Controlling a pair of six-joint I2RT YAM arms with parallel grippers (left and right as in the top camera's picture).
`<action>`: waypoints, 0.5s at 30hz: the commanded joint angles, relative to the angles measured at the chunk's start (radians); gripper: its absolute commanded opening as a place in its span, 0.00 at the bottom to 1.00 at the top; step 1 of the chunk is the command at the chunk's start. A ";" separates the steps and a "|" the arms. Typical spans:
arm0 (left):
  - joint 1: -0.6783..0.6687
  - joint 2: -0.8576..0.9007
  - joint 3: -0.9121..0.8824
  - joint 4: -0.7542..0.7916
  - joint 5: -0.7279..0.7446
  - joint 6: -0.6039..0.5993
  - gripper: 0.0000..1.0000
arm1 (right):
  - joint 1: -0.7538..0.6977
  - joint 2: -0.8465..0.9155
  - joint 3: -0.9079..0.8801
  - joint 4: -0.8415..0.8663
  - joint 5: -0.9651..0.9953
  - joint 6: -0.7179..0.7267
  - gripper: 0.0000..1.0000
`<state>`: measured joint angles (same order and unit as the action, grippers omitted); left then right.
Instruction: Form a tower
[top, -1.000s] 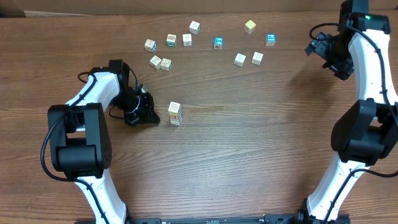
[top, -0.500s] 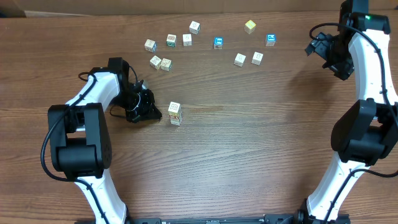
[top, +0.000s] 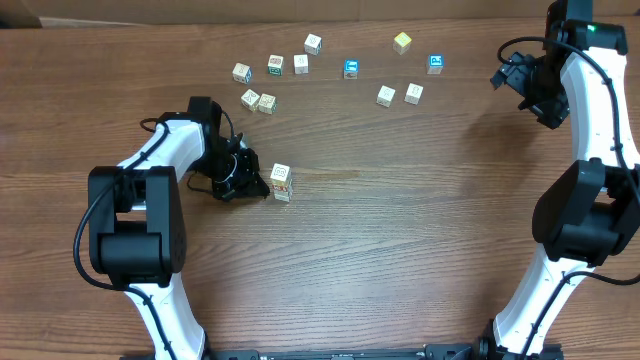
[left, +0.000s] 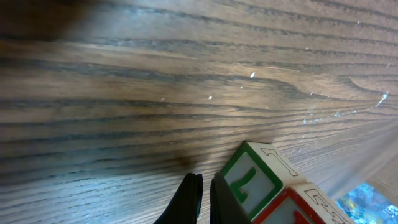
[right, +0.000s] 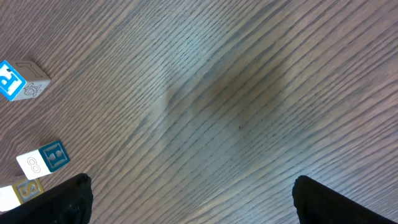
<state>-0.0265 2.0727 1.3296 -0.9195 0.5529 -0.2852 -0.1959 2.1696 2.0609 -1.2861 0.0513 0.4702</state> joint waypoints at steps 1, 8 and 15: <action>-0.001 0.000 -0.011 0.000 -0.002 -0.010 0.04 | 0.000 -0.013 0.028 0.003 -0.001 -0.004 1.00; -0.001 0.000 -0.037 0.005 -0.002 -0.034 0.04 | 0.000 -0.013 0.028 0.003 -0.001 -0.004 1.00; -0.001 0.000 -0.040 0.017 0.071 -0.039 0.04 | 0.000 -0.013 0.028 0.003 -0.001 -0.004 1.00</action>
<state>-0.0265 2.0727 1.3014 -0.9100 0.5690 -0.3119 -0.1959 2.1693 2.0609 -1.2858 0.0513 0.4706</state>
